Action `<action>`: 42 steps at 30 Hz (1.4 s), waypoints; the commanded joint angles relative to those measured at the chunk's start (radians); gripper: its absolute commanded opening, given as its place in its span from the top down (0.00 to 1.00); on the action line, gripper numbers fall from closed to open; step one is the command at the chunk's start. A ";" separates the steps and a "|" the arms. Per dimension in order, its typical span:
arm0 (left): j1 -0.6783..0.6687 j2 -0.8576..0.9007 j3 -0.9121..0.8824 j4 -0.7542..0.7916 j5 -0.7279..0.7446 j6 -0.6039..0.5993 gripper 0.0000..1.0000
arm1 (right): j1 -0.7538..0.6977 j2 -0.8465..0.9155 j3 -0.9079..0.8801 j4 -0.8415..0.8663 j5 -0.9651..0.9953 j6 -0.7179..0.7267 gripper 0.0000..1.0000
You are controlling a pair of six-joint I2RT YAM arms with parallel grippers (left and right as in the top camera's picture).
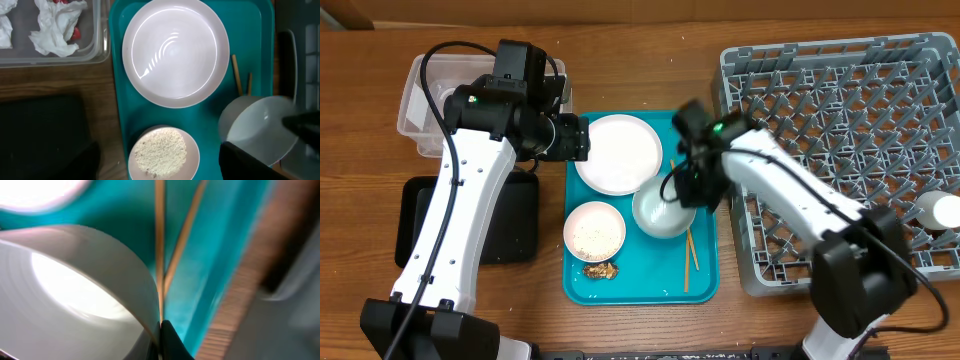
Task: Sort waste into correct bins and load items into the dishwasher
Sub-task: 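Grasp the white bowl rim with the right gripper and lift, then carry the white bowl to the rack's back right and set it down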
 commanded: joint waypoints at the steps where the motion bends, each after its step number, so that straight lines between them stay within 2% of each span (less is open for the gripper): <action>1: -0.001 0.007 0.014 0.000 -0.007 -0.006 0.22 | -0.087 -0.130 0.145 -0.023 0.153 0.004 0.96; 7: -0.001 0.007 0.014 0.000 -0.007 -0.006 0.22 | -0.256 -0.235 0.177 0.023 0.425 0.006 0.96; 11: -0.001 0.007 0.014 0.001 -0.006 -0.006 0.22 | -0.371 -0.240 0.174 0.049 0.648 0.082 0.96; 15: -0.001 0.007 0.014 0.001 -0.006 -0.006 0.21 | -0.475 -0.238 0.173 0.160 0.804 0.113 0.96; 18: -0.001 0.007 0.014 0.001 -0.007 -0.006 0.21 | -0.550 -0.238 0.173 0.270 0.791 0.108 0.84; 19: -0.001 0.007 0.014 0.001 -0.007 -0.006 0.21 | -0.569 -0.238 0.173 0.293 0.791 0.104 0.84; 21: -0.001 0.007 0.014 0.001 -0.006 -0.006 0.21 | -0.610 -0.238 0.173 0.336 0.796 0.087 0.96; 25: -0.001 0.007 0.014 -0.002 -0.006 -0.006 0.21 | -0.735 -0.207 0.173 0.464 0.796 0.075 0.96; 32: -0.001 0.007 0.014 0.002 -0.006 -0.006 0.21 | -0.783 -0.193 0.173 0.415 0.748 0.076 0.96; 39: -0.001 0.007 0.014 0.004 -0.006 -0.006 0.21 | -0.784 -0.188 0.173 0.423 0.537 0.074 0.96; 42: -0.001 0.007 0.014 0.004 -0.006 -0.006 0.21 | -0.784 -0.163 0.173 0.437 0.349 -0.018 0.95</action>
